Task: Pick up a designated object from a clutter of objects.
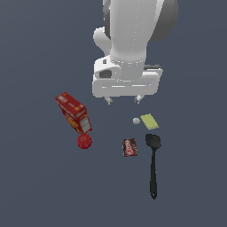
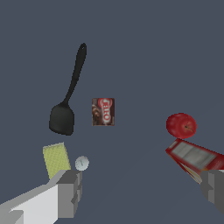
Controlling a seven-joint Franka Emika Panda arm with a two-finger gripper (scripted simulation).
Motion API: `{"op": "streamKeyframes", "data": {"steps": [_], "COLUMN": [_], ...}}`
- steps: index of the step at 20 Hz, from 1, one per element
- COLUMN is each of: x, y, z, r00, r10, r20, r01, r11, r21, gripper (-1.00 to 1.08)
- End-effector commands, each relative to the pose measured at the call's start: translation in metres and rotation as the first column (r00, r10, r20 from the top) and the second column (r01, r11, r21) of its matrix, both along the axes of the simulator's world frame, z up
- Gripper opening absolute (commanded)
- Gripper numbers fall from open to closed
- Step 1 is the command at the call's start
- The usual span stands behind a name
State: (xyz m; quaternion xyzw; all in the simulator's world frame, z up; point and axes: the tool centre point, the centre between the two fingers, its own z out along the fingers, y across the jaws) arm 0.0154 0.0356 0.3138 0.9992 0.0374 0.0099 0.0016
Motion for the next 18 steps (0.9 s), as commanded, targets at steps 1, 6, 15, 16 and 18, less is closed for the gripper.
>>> {"op": "streamKeyframes", "data": {"steps": [1, 6, 15, 16, 18], "x": [0.003, 0.017, 0.055, 0.060, 0.070], "y": [0.003, 0.012, 0.047, 0.053, 0.064], "z": [-0.003, -0.015, -0.060, -0.067, -0.083], "r00": [1.000, 1.000, 0.998, 0.997, 0.996], "r10": [-0.003, -0.018, -0.065, -0.072, -0.086], "r20": [-0.001, -0.002, -0.006, -0.007, -0.008], "r01": [0.003, 0.018, 0.065, 0.072, 0.086], "r11": [1.000, 1.000, 0.998, 0.997, 0.996], "r21": [0.000, 0.001, 0.002, 0.003, 0.003], "gripper": [1.00, 1.00, 1.00, 1.00, 1.00]}}
